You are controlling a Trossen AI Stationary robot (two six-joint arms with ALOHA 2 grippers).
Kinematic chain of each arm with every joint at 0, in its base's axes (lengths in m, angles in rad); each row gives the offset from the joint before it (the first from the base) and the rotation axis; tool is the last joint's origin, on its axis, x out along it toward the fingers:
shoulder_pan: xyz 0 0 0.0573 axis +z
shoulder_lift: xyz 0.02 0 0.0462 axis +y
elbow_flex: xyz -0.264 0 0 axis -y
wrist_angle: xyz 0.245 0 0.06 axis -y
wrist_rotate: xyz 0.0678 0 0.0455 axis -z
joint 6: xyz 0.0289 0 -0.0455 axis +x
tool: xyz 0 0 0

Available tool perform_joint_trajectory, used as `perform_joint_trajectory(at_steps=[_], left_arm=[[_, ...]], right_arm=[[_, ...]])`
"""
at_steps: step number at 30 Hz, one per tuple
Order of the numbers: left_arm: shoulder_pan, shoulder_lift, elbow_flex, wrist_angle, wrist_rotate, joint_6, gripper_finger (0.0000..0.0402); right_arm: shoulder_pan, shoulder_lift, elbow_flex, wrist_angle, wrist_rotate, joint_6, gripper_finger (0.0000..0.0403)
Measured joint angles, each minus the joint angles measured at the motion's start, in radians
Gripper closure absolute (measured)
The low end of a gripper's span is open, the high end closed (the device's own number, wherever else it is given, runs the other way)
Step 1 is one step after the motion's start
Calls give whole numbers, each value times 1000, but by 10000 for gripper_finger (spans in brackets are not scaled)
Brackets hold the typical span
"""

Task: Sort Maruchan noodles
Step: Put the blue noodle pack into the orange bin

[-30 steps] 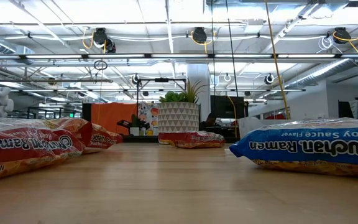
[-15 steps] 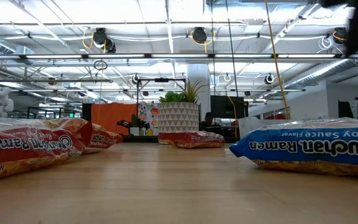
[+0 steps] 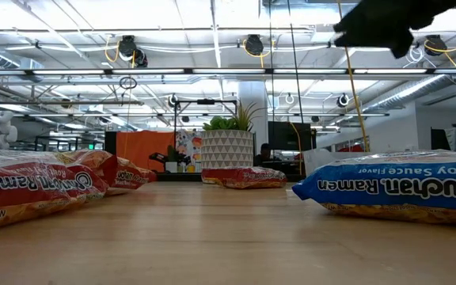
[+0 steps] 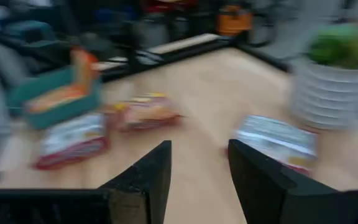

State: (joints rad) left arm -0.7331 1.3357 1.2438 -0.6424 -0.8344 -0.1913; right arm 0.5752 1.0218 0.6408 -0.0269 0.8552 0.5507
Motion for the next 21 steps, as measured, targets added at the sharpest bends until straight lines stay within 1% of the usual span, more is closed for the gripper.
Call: perform_joint_trajectory(at_steps=[3,7,11,18,21], left_arm=[[12,0,0,8,0,0,131],[40,0,0,19,-2,-3,131],[67,0,0,32,-2,-3,131],[105,29,1,74,-3,-2,131],[120,57,1,76,-1,-2,131]], right_arm=[[-23,0,-20,117,-121,-49,251],[-41,0,-20,193,-176,-66,251],[-51,0,-20,197,-188,-22,251],[-100,0,-20,194,-348,-4,251],[-126,0,-20,191,-387,-19,251]])
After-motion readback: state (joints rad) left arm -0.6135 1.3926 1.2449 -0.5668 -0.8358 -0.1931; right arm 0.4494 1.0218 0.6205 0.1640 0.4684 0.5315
